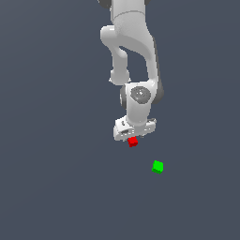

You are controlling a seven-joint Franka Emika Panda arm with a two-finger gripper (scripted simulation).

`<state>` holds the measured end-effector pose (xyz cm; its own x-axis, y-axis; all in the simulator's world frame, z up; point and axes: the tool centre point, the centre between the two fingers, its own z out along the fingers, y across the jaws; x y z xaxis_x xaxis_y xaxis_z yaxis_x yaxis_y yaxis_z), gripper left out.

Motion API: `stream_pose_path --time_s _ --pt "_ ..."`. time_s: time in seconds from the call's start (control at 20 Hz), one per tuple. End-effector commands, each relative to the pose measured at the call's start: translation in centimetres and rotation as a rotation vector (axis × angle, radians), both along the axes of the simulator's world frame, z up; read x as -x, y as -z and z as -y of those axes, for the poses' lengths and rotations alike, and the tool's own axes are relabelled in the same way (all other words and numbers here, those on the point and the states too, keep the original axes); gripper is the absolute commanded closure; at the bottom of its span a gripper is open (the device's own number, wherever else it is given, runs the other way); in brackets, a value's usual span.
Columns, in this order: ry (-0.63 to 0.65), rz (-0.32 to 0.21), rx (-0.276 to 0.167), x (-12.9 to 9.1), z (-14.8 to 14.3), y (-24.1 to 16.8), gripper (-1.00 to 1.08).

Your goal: Stack the red cube on top of the green cube.

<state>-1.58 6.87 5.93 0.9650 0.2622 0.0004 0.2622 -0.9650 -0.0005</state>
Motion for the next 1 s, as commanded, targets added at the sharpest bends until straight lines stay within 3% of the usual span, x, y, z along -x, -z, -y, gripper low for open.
stream_pose_path --time_s 0.0,0.5,0.55,0.95 --pt "0.000 -0.001 0.000 0.1 0.0 1.1 -0.92" --pt "0.000 -0.001 0.001 0.0 0.0 4.0 -0.92" --pt "0.000 -0.001 0.001 0.0 0.0 4.0 1.08" --pt "0.000 -0.001 0.001 0.0 0.0 4.0 1.08"
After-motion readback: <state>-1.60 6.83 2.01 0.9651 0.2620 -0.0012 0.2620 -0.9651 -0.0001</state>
